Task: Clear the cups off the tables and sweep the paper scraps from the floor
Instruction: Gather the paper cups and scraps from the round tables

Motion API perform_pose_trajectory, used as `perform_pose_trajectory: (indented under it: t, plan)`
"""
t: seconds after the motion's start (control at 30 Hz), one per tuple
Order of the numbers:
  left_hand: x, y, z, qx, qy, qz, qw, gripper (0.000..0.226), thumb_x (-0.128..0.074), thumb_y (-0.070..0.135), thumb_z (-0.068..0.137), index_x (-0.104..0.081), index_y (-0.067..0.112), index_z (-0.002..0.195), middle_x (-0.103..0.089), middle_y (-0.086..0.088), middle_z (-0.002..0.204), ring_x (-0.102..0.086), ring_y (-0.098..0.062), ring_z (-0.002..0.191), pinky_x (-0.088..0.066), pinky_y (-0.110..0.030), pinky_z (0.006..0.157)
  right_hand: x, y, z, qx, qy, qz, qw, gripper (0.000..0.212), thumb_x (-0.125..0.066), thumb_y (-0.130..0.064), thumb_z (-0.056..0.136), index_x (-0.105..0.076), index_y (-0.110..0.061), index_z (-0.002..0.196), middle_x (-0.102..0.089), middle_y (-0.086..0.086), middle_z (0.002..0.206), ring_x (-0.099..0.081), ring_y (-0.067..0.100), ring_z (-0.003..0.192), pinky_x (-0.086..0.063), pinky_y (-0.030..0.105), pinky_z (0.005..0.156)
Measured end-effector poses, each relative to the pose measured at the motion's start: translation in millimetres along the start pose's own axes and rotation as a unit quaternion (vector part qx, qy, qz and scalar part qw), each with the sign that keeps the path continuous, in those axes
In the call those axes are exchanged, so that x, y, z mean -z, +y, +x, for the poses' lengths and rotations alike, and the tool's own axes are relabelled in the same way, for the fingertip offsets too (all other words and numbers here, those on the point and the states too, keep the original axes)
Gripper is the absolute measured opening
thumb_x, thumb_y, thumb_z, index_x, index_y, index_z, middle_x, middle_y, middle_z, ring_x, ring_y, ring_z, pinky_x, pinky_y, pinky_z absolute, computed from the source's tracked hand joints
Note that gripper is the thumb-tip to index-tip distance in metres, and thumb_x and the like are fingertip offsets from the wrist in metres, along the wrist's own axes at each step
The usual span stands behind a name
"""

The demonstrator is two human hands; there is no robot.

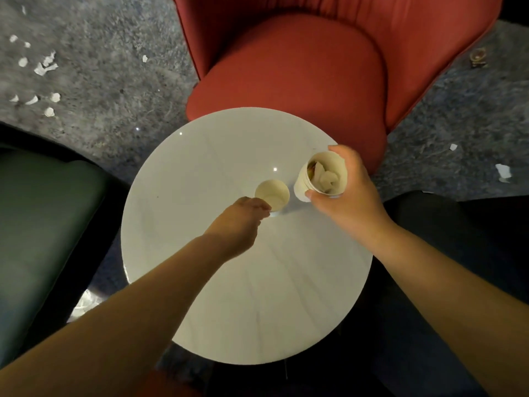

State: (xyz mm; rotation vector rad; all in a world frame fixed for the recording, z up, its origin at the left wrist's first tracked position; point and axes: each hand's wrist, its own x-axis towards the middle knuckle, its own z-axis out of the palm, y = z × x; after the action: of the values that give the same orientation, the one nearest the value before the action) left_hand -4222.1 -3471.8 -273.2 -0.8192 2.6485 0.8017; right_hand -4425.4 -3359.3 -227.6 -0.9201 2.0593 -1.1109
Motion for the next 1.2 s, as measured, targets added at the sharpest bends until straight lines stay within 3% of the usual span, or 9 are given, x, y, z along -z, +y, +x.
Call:
perform_pose_trajectory:
  t: [0.2,0.33,0.43,0.57,0.8,0.93,1.03,1.2]
  plan:
    - [-16,2,-31,0.001,-0.033,0.007,0.999,0.049,-0.044,-0.001,0.095,-0.054,0.021,0.138,-0.038,0.012,0.152,-0.032,-0.016,0.138,-0.035,-0.032,0.111,-9,-6,-22,0.017,-0.023,-0.024,0.999,0.079,-0.082,-0.023,0.069,-0.038,-0.035,0.134,-0.047,-0.007,0.133,-0.047,0.010,0.118,-0.045,0.021,0.083]
    - [-16,3,-46,0.003,0.007,-0.001,1.000,0.048,-0.046,-0.002,0.095,-0.058,0.023,0.133,-0.034,0.012,0.155,-0.033,-0.016,0.139,-0.036,-0.032,0.111,-16,-17,-37,0.032,-0.037,-0.013,0.999,0.080,-0.081,-0.026,0.069,-0.037,-0.034,0.135,-0.045,-0.014,0.133,-0.046,0.004,0.118,-0.047,0.020,0.086]
    - [-16,0,-62,0.052,0.071,-0.029,0.996,0.045,-0.046,-0.005,0.092,-0.064,0.021,0.124,-0.038,0.007,0.153,-0.040,-0.017,0.134,-0.039,-0.030,0.109,-25,-21,-44,0.042,-0.058,-0.009,0.997,0.079,-0.081,-0.029,0.070,-0.035,-0.039,0.133,-0.042,-0.023,0.129,-0.044,-0.001,0.117,-0.044,0.011,0.083]
    - [-23,-12,-90,0.139,0.129,-0.064,0.980,0.038,-0.050,-0.007,0.091,-0.069,0.017,0.115,-0.047,0.001,0.145,-0.050,-0.019,0.127,-0.041,-0.025,0.105,-50,-14,-42,0.043,-0.100,-0.038,0.993,0.078,-0.082,-0.025,0.070,-0.038,-0.034,0.133,-0.044,-0.021,0.127,-0.046,0.003,0.114,-0.039,0.008,0.081]
    - [-53,-34,-144,0.252,0.140,-0.097,0.953,0.034,-0.052,-0.004,0.093,-0.070,0.016,0.111,-0.049,0.000,0.141,-0.051,-0.019,0.125,-0.040,-0.023,0.102,-93,18,-27,0.007,-0.186,-0.117,0.976,0.076,-0.081,-0.032,0.069,-0.036,-0.036,0.130,-0.050,-0.004,0.127,-0.053,0.016,0.108,-0.048,0.029,0.082]
    - [-62,-41,-163,0.310,0.136,-0.138,0.931,0.031,-0.052,-0.003,0.093,-0.070,0.015,0.111,-0.050,-0.001,0.140,-0.052,-0.018,0.124,-0.035,-0.019,0.101,-101,15,-25,0.031,-0.184,-0.115,0.976,0.069,-0.082,-0.027,0.068,-0.039,-0.035,0.121,-0.049,-0.010,0.117,-0.050,0.013,0.102,-0.043,0.025,0.075]
    - [-59,-43,-174,0.342,0.145,-0.169,0.913,0.030,-0.052,-0.001,0.093,-0.068,0.015,0.113,-0.050,-0.001,0.138,-0.053,-0.018,0.121,-0.036,-0.019,0.099,-101,3,-28,0.041,-0.187,-0.113,0.975,0.064,-0.082,-0.026,0.068,-0.037,-0.045,0.109,-0.046,-0.024,0.102,-0.049,0.008,0.098,-0.040,0.017,0.068]
    - [-46,-57,-193,0.356,0.140,-0.197,0.903,0.031,-0.055,0.007,0.094,-0.062,0.018,0.122,-0.045,0.001,0.140,-0.048,-0.016,0.125,-0.032,-0.018,0.099,-116,-24,-42,0.044,-0.190,-0.126,0.973,0.067,-0.083,-0.030,0.067,-0.040,-0.036,0.118,-0.050,-0.014,0.113,-0.052,0.011,0.098,-0.040,0.014,0.067]
